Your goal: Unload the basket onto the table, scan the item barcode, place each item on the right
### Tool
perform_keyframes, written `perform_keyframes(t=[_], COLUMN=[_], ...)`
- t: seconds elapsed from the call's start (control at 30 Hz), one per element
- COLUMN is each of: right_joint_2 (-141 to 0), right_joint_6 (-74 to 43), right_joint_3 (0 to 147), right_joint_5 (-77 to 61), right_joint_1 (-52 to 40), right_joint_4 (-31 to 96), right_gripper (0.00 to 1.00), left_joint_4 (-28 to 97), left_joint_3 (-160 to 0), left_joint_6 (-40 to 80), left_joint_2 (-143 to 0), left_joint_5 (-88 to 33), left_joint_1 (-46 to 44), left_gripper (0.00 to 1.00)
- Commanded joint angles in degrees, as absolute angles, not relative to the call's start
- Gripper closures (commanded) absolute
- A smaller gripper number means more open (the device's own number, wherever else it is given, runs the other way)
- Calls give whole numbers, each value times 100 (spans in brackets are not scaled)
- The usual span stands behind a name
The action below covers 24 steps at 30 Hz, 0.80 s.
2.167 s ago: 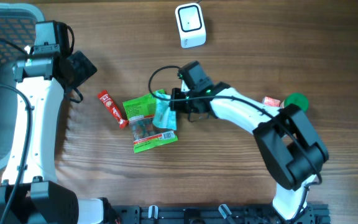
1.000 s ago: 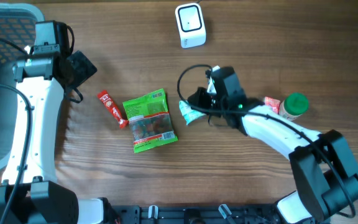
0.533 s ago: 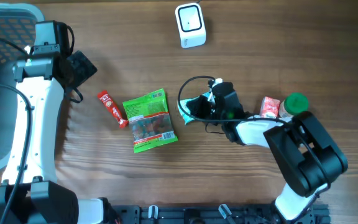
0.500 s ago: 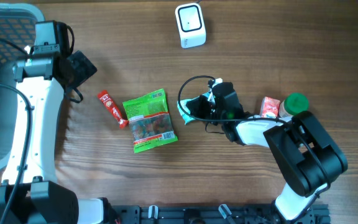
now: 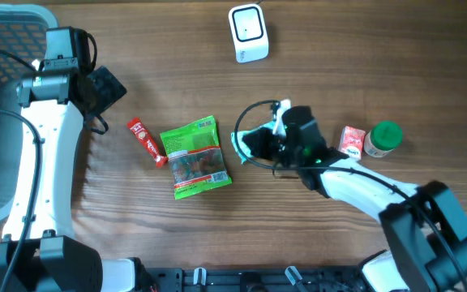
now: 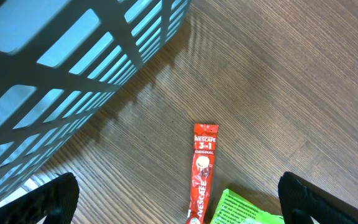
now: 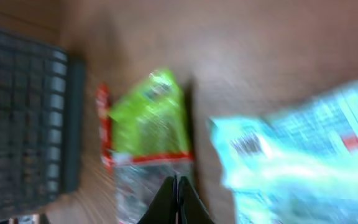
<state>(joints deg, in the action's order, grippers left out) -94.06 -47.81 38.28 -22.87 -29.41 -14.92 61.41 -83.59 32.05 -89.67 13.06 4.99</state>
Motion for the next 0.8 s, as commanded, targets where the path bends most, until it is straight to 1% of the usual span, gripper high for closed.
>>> perform_keyframes(t=[0.0, 0.1, 0.17, 0.27, 0.3, 0.37, 0.4, 0.43, 0.5, 0.53, 0.6, 0.63, 0.67, 0.73, 0.77], right_joint_2=[-9950, -10357, -10197, -9539, -9240, -8698, -8508, -8401, -8416, -8460, -8525, -8532, -8532, -8530, -8530], right_joint_6=[-4674, -5100, -5074, -4639, -4447, -3935, -3621, -3214, -2512, -1975, -1114, -711, -370, -78, 246], right_joint_3=[3813, 3826, 3900, 4150, 4289, 4674, 4956, 5374, 5979, 6313, 6748, 6820, 6820, 6814, 6814], right_joint_5=[-2062, -2324, -2373, -2364, -2366, -2364, -2362, -2359, -2309, -2246, -2110, -1938, -1728, -1435, -1485], right_joint_1=[-3170, -3260, -3256, -3256, -3234, -3107, -2987, -2773, -2438, -2222, -1859, -1667, -1538, -1391, -1363], right_joint_4=[-1428, -1431, -1380, -1109, -882, -43, 593, 1503, 2661, 3234, 3817, 3791, 3616, 3350, 3352], right_gripper=[96, 96, 96, 96, 96, 96, 95, 91, 72, 63, 45, 25, 14, 1, 0], left_joint_4=[6128, 6128, 6128, 6128, 6128, 6128, 6128, 6128, 6128, 6128, 6128, 6128, 6128, 6128, 6128], left_joint_3=[-8438, -8438, -8438, -8438, -8438, -8438, -8438, -8438, -8438, -8438, -8438, -8438, -8438, -8438, -8438], left_joint_6=[3177, 3177, 3177, 3177, 3177, 3177, 3177, 3177, 3177, 3177, 3177, 3177, 3177, 3177, 3177], left_joint_2=[-8936, -8936, -8936, -8936, -8936, -8936, -8936, -8936, -8936, -8936, -8936, -8936, -8936, -8936, -8936], left_joint_5=[1400, 1400, 1400, 1400, 1400, 1400, 1400, 1400, 1400, 1400, 1400, 1400, 1400, 1400, 1400], left_joint_1=[554, 554, 554, 554, 554, 554, 554, 552, 552, 554, 554, 554, 552, 552, 554], left_gripper=[0, 0, 0, 0, 0, 0, 0, 0, 0, 0, 0, 0, 0, 0, 0])
